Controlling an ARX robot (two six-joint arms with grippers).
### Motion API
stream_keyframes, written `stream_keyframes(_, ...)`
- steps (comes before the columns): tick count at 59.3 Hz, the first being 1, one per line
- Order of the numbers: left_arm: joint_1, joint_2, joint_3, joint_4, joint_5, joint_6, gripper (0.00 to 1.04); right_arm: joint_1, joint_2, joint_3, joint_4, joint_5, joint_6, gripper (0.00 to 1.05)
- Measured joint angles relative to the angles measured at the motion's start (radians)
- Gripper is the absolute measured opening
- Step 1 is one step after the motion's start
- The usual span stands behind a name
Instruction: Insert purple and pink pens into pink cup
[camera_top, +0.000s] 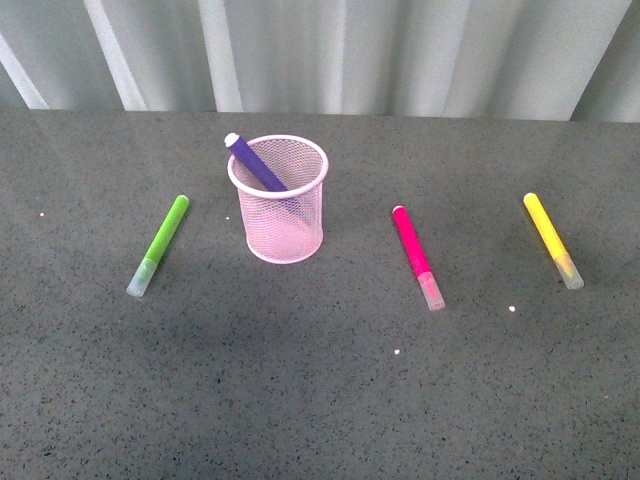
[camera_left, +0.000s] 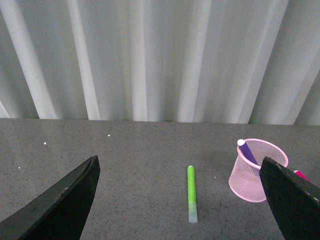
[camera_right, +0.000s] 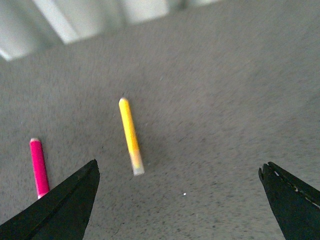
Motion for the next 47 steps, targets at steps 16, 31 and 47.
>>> stream_keyframes(16,0.0,0.0,0.0,0.0,0.0,0.0,0.98,0.142,0.449,0.276,-0.039,-0.005,-0.004,0.97)
stream_keyframes(31,0.0,0.0,0.0,0.0,0.0,0.0,0.98,0.24,0.652,0.468,-0.11,-0.034,-0.004,0.97)
stream_keyframes(47,0.0,0.0,0.0,0.0,0.0,0.0,0.98,0.302,0.78,0.602,-0.17,-0.027,-0.034,0.97)
